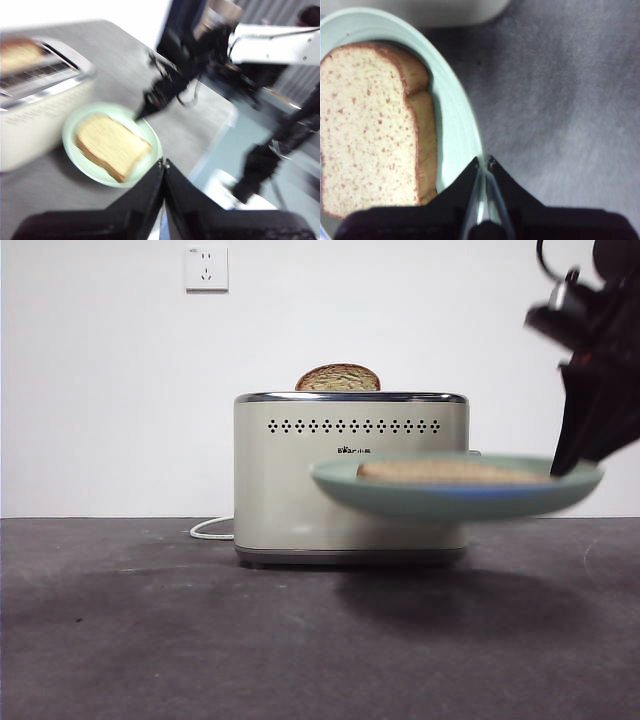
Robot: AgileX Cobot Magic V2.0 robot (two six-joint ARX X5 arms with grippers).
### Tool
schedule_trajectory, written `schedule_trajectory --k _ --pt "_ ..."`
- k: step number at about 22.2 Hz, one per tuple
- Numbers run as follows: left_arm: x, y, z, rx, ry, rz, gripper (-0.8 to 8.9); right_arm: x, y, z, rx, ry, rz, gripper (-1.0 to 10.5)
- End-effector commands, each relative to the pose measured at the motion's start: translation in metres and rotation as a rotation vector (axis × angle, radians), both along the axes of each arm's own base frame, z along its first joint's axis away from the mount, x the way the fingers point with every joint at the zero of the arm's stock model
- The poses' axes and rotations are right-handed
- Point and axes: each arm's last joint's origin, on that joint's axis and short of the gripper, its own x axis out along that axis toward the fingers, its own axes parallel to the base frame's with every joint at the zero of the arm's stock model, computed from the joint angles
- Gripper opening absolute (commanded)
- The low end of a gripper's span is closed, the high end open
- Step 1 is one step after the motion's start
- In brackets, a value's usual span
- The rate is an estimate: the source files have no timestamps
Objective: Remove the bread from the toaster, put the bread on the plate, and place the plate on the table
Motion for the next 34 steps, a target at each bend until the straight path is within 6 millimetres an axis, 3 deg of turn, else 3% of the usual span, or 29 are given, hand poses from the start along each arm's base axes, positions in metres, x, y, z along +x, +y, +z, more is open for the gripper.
schedule_trajectory --k 1,4,11,16,17,20,21,24,27,30,34 --pt "-0.006 0.005 0.002 0.021 -0.051 0.061 -0.08 0.001 0.001 -0.024 0.003 0.037 0.017 -0.2" --pt "-0.009 0.008 0.003 0.044 -0.09 0.115 -0.08 0.0 0.001 -0.045 -0.001 0.048 0.022 -0.2" --pt "-0.008 0.009 0.002 0.072 -0.113 0.15 -0.08 0.008 0.001 -0.074 -0.019 0.099 0.031 -0.2" --pt "-0.008 0.009 0.003 0.074 -0.116 0.15 -0.08 0.008 0.001 -0.08 -0.041 0.118 0.026 -0.1" --pt "-0.008 0.009 0.003 0.074 -0.116 0.15 -0.08 0.008 0.001 -0.08 -0.041 0.12 0.026 0.5" --pt "-0.008 0.009 0.003 0.074 -0.116 0.15 -0.08 0.007 0.001 -0.077 -0.031 0.115 0.029 5.0" --pt "-0.008 0.009 0.003 0.074 -0.116 0.15 -0.08 0.007 0.001 -0.075 -0.03 0.106 0.029 5.8" --pt "-0.008 0.009 0.003 0.074 -0.116 0.15 -0.08 0.002 0.0 -0.057 -0.027 0.047 0.025 6.0" --pt "-0.008 0.009 0.003 0.074 -0.116 0.15 -0.08 -0.017 -0.003 -0.017 -0.016 -0.064 0.018 6.0" --pt "-0.007 0.009 0.003 0.076 -0.129 0.164 -0.08 -0.054 -0.006 0.03 0.003 -0.211 0.024 5.9" --pt "-0.006 0.011 0.002 0.114 -0.138 0.216 -0.08 -0.116 0.001 0.077 0.055 -0.415 0.109 4.8"
